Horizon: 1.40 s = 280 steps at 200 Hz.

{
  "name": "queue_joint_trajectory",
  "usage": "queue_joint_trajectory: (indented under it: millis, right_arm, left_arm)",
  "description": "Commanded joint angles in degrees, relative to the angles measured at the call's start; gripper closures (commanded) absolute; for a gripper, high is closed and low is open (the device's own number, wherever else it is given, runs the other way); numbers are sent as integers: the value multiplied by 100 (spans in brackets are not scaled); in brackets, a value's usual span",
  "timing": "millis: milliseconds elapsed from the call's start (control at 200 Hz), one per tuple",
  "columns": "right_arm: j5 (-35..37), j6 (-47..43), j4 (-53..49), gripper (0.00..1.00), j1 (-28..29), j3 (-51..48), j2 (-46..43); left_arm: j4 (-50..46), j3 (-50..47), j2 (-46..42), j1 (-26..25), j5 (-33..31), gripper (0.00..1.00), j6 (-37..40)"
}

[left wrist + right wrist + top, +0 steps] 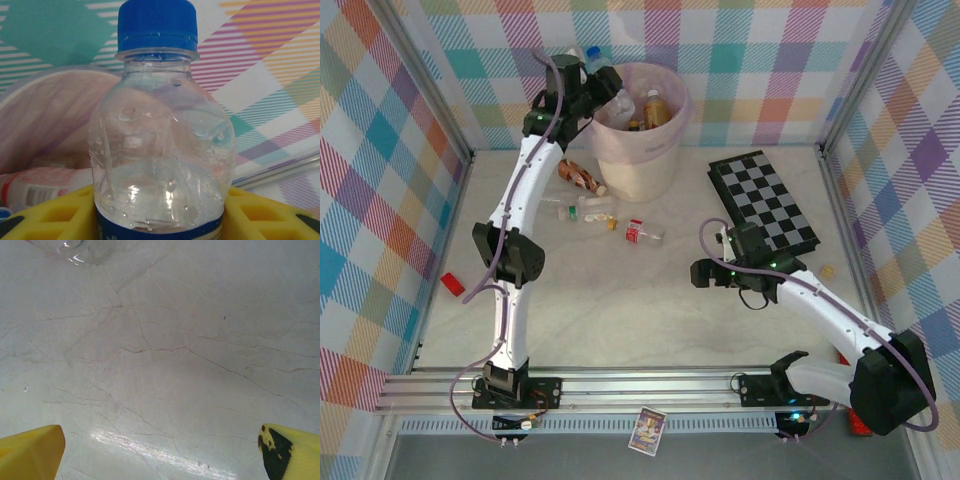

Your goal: Put the plastic bottles in the bin

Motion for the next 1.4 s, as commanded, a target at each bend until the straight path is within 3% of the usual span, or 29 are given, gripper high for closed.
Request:
queue_joint_trajectory:
  millis: [0,105,275,435,1025,1395]
  right_arm:
    - [67,38,-43,1,42,-133,-107]
    - [89,35,-84,1,38,-156,-123]
    - [151,21,-121,1,42,-198,-178]
    - [156,10,-93,1,36,-215,-160]
    - [115,34,-99,1,43,-187,-164]
    - [77,18,-95,1,38,-60,-125]
  left_arm:
    - [-299,218,126,-30,-389,50,339]
    - [-372,214,230,-30,-538,47,348]
    - [-478,190,267,-21,-816,24,414]
    - [-380,182,269,-21,-718,15,409]
    - [-339,182,62,-21,-533,17,431]
    - [-443,-320,-968,86,-684,15,733]
